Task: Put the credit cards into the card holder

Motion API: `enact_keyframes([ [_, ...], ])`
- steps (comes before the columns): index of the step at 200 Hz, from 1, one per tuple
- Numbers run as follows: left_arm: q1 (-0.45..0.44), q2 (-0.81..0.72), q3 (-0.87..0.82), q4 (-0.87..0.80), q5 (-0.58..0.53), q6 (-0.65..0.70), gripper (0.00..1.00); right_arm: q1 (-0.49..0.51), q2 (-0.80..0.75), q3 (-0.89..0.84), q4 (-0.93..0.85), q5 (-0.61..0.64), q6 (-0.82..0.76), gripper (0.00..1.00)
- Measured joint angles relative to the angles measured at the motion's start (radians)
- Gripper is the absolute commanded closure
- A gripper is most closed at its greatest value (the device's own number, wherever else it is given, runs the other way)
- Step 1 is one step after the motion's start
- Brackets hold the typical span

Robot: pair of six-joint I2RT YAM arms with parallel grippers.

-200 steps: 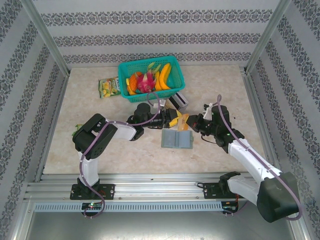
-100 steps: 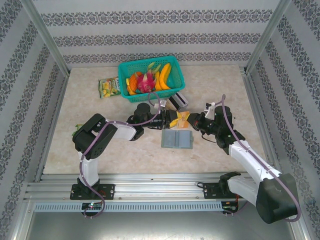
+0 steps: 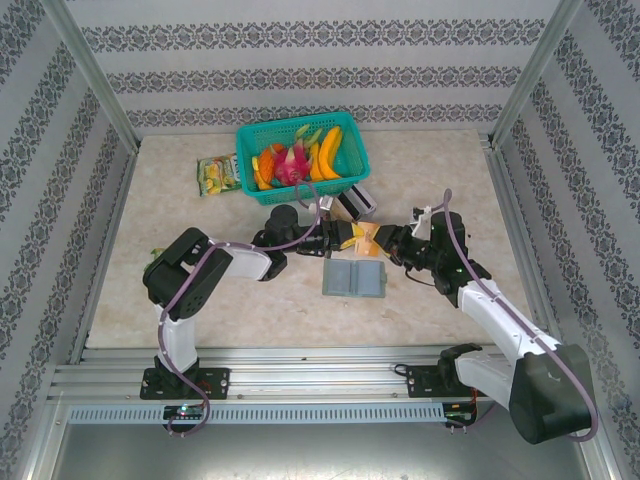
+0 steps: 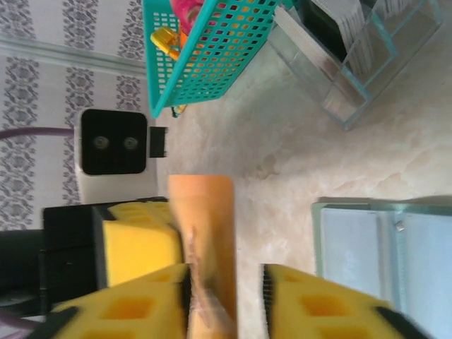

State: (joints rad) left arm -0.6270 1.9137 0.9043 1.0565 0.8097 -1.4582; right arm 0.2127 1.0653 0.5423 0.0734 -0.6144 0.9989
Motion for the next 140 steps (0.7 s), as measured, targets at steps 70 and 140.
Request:
enact_keyframes([
  [70, -0.021, -0.068, -0.02, -0.519, -0.163, 0.293, 1.0, 0.015, 0.181, 0.013, -0.213, 0.117, -0.19, 0.9],
  [140, -0.06, -0.068, 0.006, -0.71, -0.243, 0.468, 1.0, 0.06, 0.326, 0.068, -0.263, 0.185, -0.277, 0.92],
])
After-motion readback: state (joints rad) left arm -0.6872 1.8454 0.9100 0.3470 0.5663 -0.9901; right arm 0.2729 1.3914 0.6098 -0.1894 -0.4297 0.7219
